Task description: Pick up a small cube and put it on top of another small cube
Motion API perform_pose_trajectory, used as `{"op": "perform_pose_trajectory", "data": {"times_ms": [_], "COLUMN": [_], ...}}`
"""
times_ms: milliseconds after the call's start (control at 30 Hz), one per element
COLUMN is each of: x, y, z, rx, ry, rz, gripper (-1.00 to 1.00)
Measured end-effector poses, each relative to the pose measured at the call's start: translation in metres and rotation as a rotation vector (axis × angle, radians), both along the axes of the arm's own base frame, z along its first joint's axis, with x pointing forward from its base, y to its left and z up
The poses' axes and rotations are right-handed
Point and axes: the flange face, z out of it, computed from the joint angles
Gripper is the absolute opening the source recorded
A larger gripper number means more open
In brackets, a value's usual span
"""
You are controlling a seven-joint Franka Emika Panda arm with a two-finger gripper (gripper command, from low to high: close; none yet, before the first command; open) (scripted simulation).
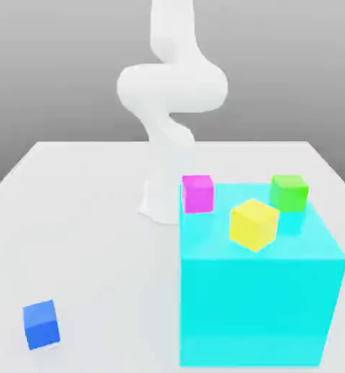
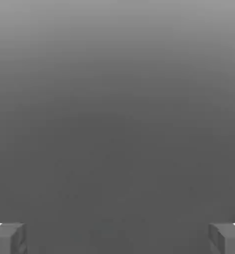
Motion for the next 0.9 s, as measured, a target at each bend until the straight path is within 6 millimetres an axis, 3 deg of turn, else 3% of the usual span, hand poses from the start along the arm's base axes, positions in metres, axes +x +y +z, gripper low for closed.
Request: {"op": "perform_pose_trajectory", "data": {"times_ms": [33,67,100,133,167,200,233,267,367,467,667,900], "x": [0.013,0.013,0.030,0.030,0.045,0.045,0.057,0.057,0.082,0.095,0.082,0.041], "y": [-0.008,-0.008,-0.021,-0.021,-0.032,-0.032,-0.044,-0.044,-0.077,-0.109,-0.168,-0.206], "z": [-0.017,-0.017,-0.041,-0.041,-0.066,-0.066,-0.090,-0.090,-0.165,-0.240,-0.365,-0.482], "rx": [-0.010,-0.010,-0.021,-0.021,-0.033,-0.033,-0.042,-0.042,-0.067,-0.088,-0.114,-0.139], "ry": [0.030,0.030,0.071,0.071,0.111,0.111,0.149,0.149,0.258,0.363,0.542,0.710], "rz": [0.014,0.014,0.034,0.034,0.052,0.052,0.070,0.070,0.121,0.171,0.242,0.336], "gripper": [0.00,0.00,0.00,0.00,0.00,0.00,0.00,0.00,0.00,0.00,0.00,0.00]}}
